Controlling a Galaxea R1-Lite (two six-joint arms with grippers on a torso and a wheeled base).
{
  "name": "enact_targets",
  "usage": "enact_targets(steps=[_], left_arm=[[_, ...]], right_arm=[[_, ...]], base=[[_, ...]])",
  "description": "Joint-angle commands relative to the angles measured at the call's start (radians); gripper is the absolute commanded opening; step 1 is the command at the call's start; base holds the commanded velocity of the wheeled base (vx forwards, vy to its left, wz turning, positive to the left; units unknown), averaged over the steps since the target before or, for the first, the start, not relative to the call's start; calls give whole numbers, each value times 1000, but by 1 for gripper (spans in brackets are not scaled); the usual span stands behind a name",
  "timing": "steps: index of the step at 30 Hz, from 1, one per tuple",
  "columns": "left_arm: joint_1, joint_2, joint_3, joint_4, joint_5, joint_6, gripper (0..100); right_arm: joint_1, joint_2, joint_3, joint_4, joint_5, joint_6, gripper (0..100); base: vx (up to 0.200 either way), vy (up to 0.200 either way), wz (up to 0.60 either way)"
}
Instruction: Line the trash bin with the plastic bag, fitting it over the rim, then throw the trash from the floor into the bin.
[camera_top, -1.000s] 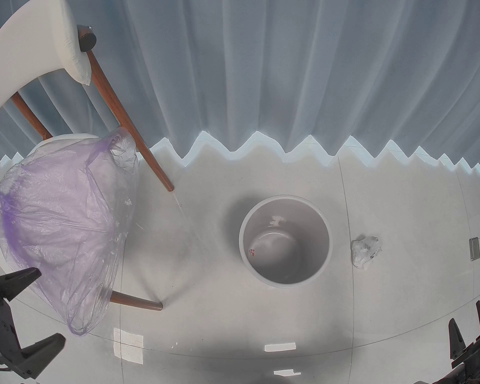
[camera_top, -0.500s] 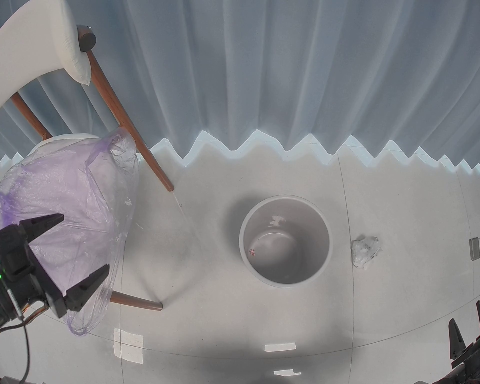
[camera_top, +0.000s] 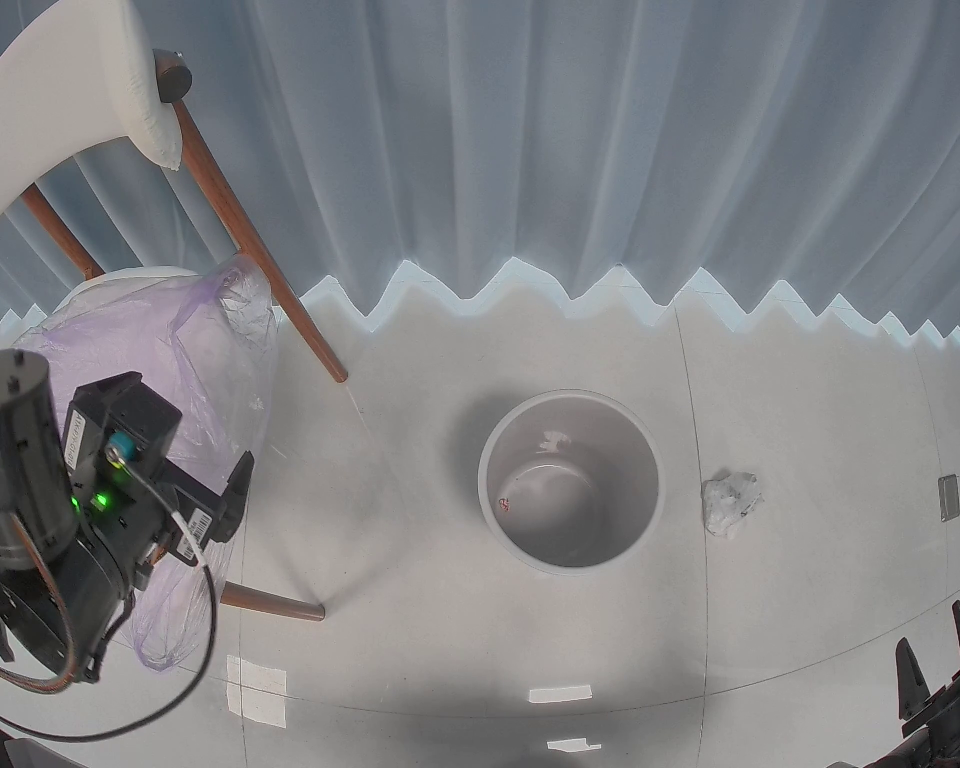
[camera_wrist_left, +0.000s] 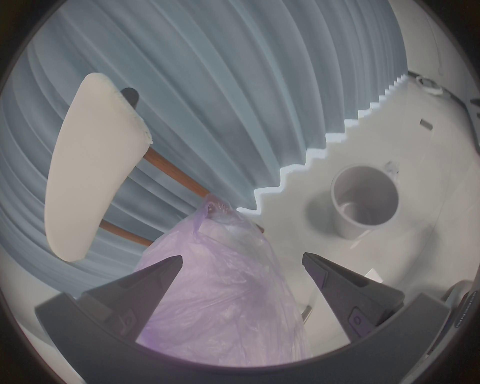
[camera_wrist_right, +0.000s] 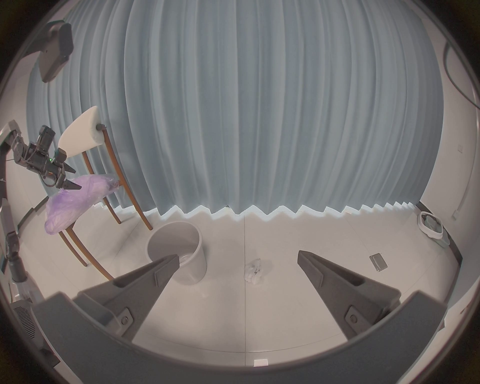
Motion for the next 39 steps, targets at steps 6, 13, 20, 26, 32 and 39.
enact_targets(steps=[6,13,20,26,32,39], left_arm=[[-37,157,44,-9,112,-10,100],[-22,203,48,-3,203,-16,100],[-6,275,48,-14,223,-21,100],[30,317,36,-17,221,-15,100],[63,325,32,-15,221,-13,100],[98,354,4,-17,218,-12,100]], right_arm=[[0,-17,18,-1,4,-1,100],[-1,-17,18,-1,14,-1,100],[0,-17,18,-1,16,-1,100],[0,-17,18,-1,16,-1,100],[-1,-17,18,-1,16,-1,100],[0,-17,18,-1,16,-2,100]], base=[[0,0,0],[0,0,0],[0,0,0],[0,0,0],[0,0,0],[0,0,0]])
